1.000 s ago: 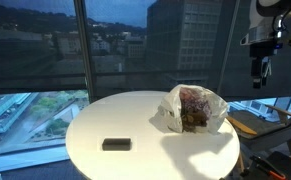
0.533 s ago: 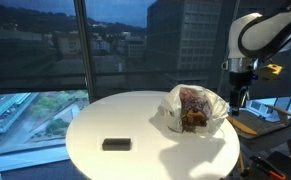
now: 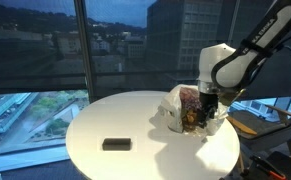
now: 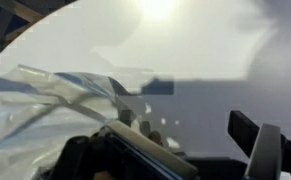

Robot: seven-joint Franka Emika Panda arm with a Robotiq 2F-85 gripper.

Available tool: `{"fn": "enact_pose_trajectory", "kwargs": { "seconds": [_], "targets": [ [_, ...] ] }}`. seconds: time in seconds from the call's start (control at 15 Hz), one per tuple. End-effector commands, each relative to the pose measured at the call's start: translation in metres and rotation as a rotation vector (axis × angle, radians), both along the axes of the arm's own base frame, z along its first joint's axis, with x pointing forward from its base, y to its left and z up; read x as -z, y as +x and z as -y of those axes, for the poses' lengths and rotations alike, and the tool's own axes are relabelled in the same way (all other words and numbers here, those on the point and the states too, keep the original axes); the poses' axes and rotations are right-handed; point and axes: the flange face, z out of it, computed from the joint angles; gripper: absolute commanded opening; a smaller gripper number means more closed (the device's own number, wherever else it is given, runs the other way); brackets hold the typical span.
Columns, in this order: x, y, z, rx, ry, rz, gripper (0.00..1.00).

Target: Take all the objects out of the carrier bag

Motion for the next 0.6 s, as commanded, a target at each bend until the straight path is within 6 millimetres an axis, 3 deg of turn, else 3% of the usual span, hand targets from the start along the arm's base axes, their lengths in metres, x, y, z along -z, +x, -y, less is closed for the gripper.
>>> {"fn": "enact_pose_trajectory", "kwargs": {
  "seconds": [0.0,0.33,0.53],
  "targets": [
    [0.002,0.036,-0.006,-0.02,-0.075,0.129,1.0],
    [0.021,0.063,0.014,-0.02,-0.189,0.26,1.0],
    [0.058,0.063,0.034,0.017,-0.241,0.259,1.0]
  ]
}}
